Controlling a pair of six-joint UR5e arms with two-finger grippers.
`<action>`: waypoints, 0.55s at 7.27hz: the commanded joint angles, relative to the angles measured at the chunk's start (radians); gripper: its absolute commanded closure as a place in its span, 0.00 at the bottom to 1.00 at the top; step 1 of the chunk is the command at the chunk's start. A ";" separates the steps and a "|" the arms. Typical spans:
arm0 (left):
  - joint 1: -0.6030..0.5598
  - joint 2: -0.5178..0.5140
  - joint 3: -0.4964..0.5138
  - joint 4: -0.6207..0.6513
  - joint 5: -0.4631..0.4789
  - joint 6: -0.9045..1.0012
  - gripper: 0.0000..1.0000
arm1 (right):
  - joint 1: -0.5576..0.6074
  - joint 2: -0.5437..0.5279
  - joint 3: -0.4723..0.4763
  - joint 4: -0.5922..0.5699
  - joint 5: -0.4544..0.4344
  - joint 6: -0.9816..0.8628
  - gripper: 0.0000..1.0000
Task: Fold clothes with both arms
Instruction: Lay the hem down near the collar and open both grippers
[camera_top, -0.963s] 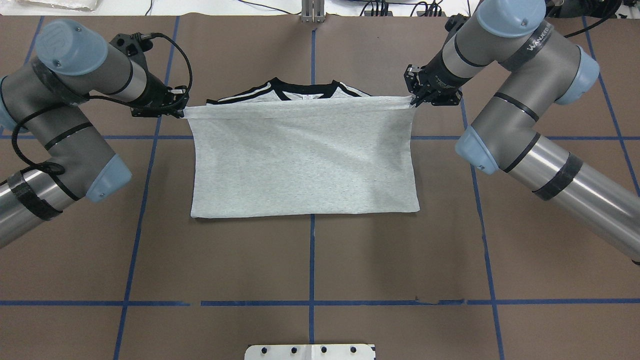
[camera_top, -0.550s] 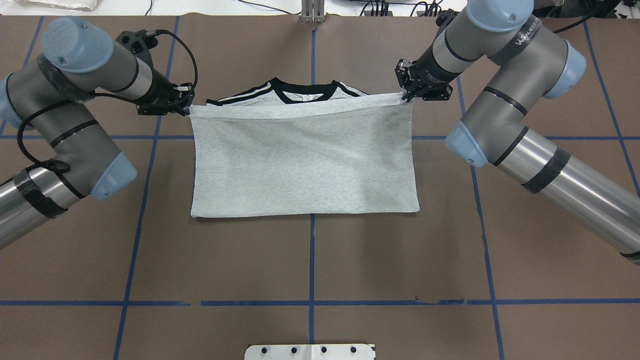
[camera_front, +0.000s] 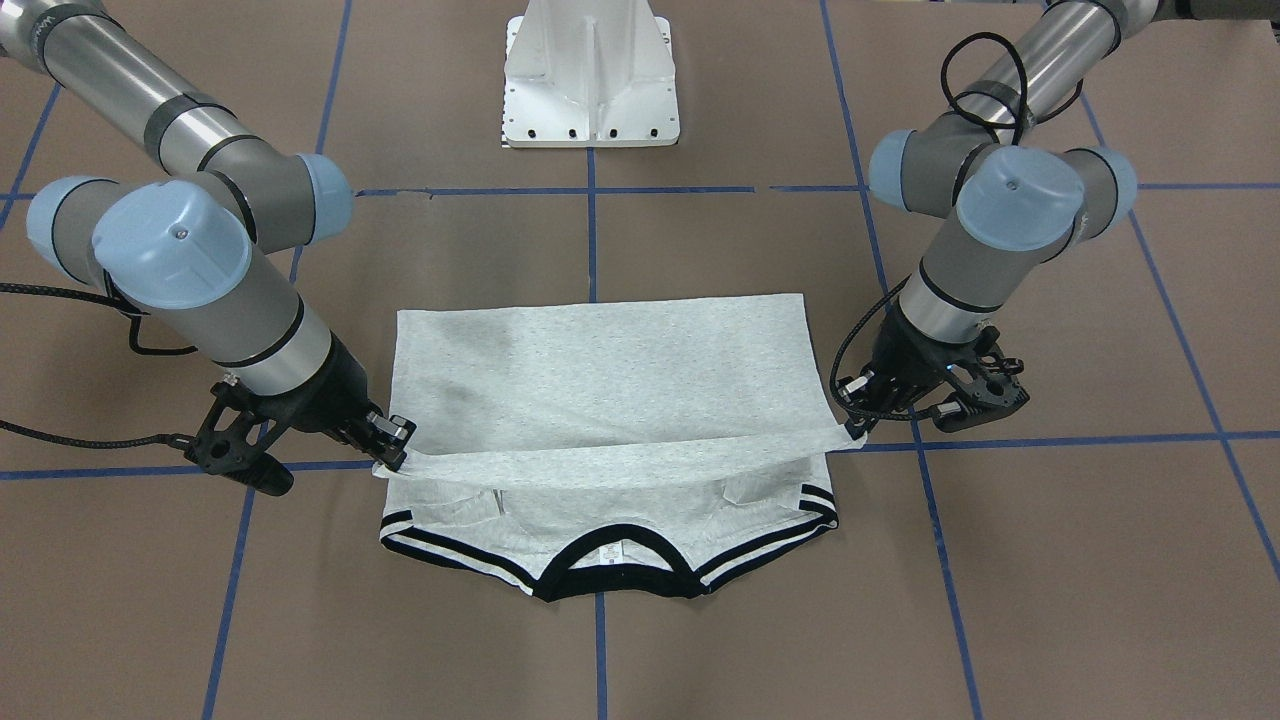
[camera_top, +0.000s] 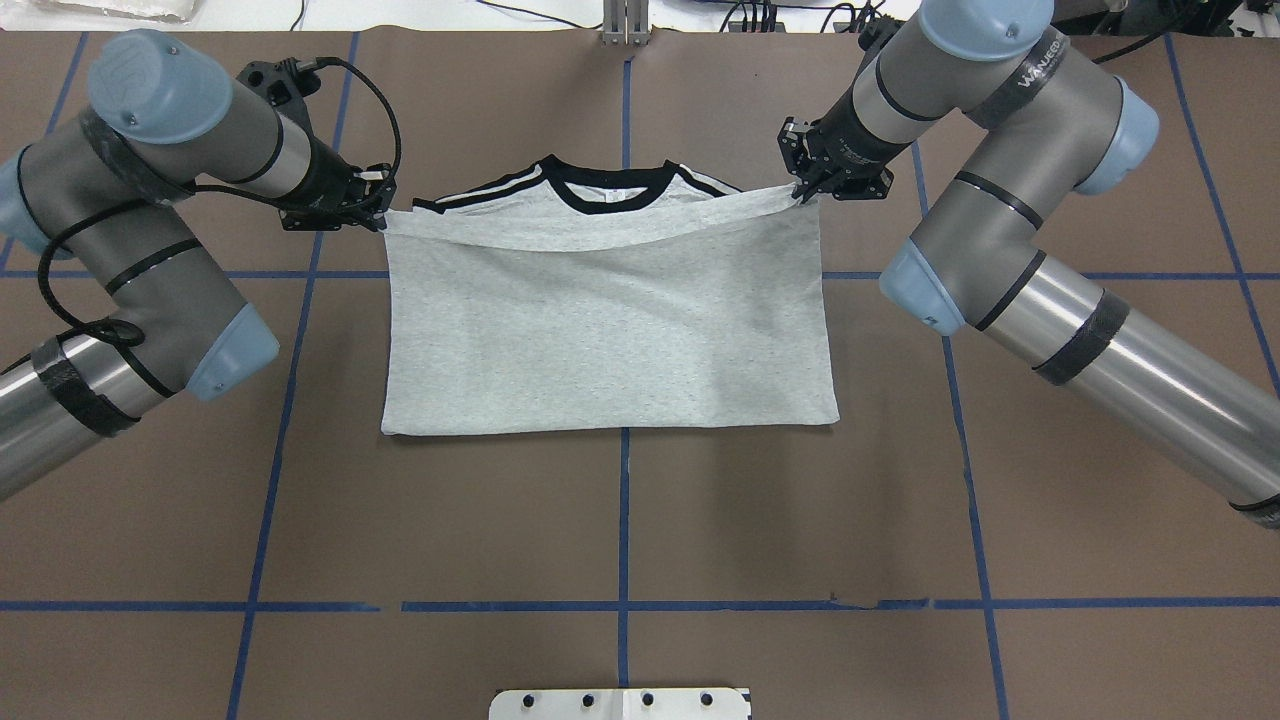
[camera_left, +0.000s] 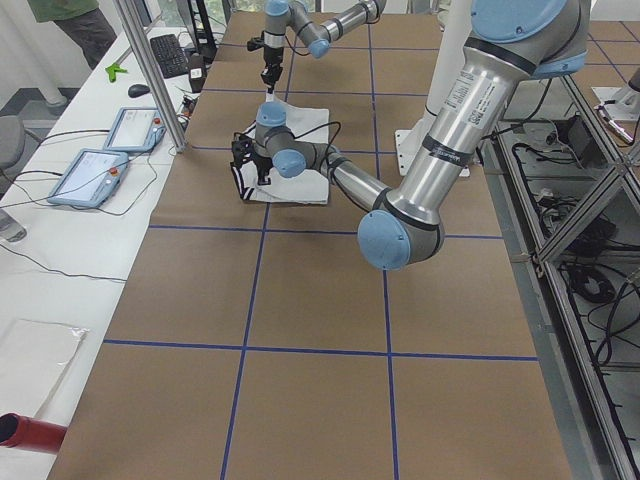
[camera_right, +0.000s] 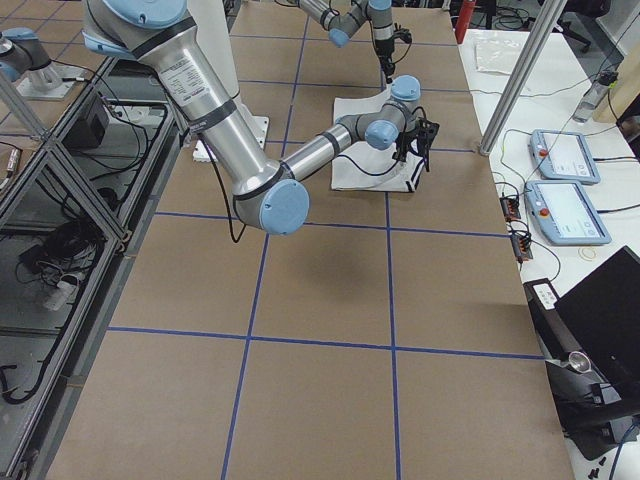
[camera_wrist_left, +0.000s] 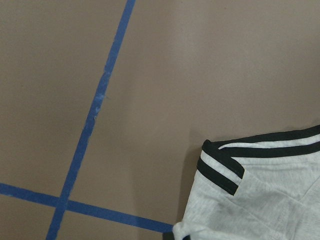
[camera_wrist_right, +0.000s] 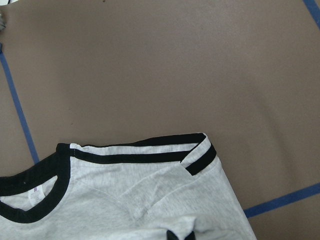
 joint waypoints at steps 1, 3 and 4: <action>0.005 -0.002 0.004 -0.002 0.008 -0.051 0.24 | -0.003 0.000 -0.009 0.002 0.004 -0.006 0.00; 0.003 0.001 -0.002 0.007 0.007 -0.045 0.00 | 0.001 -0.011 0.004 0.002 0.024 -0.041 0.00; 0.000 0.003 -0.021 0.010 0.007 -0.045 0.00 | -0.006 -0.025 0.036 0.002 0.036 -0.035 0.00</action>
